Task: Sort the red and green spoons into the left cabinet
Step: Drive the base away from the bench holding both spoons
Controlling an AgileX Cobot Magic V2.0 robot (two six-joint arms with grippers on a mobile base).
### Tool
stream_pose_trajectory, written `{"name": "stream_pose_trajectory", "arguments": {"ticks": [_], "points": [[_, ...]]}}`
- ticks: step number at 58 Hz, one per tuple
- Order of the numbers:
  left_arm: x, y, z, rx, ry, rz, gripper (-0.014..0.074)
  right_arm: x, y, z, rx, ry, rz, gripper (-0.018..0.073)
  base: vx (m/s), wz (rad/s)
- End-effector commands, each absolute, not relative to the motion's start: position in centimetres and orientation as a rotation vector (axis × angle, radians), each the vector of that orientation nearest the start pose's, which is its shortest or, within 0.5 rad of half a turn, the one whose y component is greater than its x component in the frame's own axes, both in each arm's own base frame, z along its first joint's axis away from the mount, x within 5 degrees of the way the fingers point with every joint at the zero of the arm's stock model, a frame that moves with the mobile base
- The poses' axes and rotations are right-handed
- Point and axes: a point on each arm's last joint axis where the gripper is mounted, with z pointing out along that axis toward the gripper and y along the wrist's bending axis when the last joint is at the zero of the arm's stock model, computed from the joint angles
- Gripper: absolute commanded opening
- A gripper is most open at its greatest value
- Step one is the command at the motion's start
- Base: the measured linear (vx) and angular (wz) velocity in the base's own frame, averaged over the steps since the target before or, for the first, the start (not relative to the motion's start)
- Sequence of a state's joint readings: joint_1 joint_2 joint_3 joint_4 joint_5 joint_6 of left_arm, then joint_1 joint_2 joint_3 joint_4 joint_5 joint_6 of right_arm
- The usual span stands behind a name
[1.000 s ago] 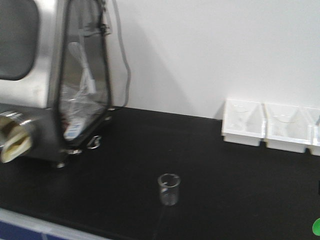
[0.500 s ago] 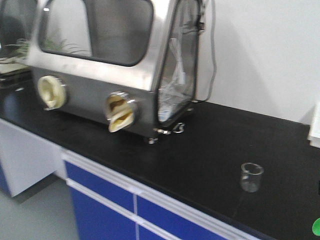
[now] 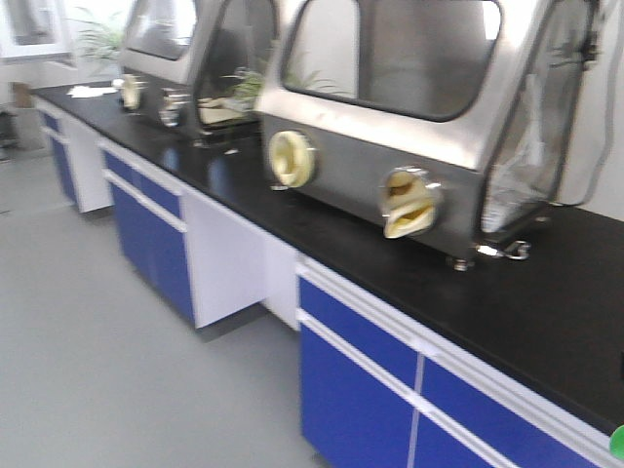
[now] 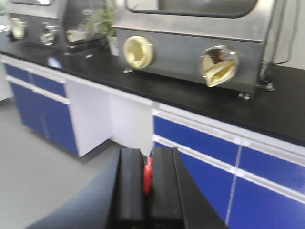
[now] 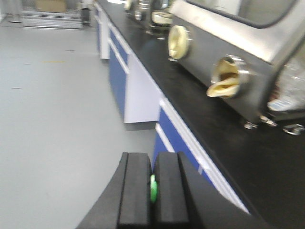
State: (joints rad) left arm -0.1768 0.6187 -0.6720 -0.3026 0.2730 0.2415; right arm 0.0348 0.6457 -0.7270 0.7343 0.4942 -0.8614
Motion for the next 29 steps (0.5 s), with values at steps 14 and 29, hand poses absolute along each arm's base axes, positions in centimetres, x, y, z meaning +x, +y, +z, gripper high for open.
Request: {"name": "stream_pose_trajectory", "arguments": {"ticks": [14, 29], "points": [[12.35, -2.82, 38.01, 0.131, 1.591, -0.247, -0.0003, 12.48, 3.04, 38.23, -0.37, 1.658, 0.164, -0.0003, -0.13, 0.62], [12.35, -2.82, 38.01, 0.131, 1.591, -0.247, -0.0003, 12.48, 3.04, 38.23, -0.37, 1.658, 0.164, -0.0003, -0.08, 0.62]]}}
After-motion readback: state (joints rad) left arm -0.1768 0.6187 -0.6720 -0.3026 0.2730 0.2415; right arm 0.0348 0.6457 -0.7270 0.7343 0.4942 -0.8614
